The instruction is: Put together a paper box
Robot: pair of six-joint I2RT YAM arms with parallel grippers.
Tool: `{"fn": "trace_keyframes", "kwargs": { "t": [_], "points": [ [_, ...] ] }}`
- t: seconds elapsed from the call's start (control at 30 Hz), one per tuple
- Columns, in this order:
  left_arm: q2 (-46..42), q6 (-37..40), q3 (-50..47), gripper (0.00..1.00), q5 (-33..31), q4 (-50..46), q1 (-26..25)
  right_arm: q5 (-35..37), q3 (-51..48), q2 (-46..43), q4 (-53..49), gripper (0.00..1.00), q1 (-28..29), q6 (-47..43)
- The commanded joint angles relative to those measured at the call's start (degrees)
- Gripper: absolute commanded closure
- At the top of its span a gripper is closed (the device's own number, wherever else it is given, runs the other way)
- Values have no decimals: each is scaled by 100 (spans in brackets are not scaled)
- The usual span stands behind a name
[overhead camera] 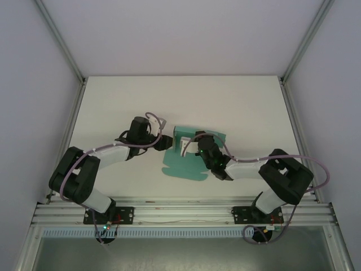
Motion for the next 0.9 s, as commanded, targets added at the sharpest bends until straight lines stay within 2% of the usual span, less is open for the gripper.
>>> {"fn": "trace_keyframes", "kwargs": {
  "t": [0.0, 0.07, 0.3, 0.47, 0.57, 0.67, 0.77, 0.87],
  "points": [
    [184, 272, -99, 50, -650, 309, -214, 200, -110, -10, 66, 100, 149, 151],
    [245, 325, -164, 50, -876, 458, -372, 264, -140, 10, 61, 100, 187, 200],
    [401, 280, -443, 49, -1020, 1332, -468, 546, -385, 74, 27, 100, 445, 216],
    [470, 480, -615, 43, -935, 2069, -661, 636, -412, 108, -440, 100, 607, 405],
    [509, 616, -585, 43, -954, 2271, -747, 623, -387, 144, -533, 100, 615, 483],
    [582, 651, -554, 46, -1118, 2496, -749, 579, -294, 144, -770, 100, 612, 589],
    [709, 686, -438, 55, -1194, 2625, -749, 511, -214, 127, -978, 100, 607, 719],
    [816, 720, -316, 58, -1226, 2626, -749, 436, -161, 87, -1201, 100, 607, 823]
  ]
}}
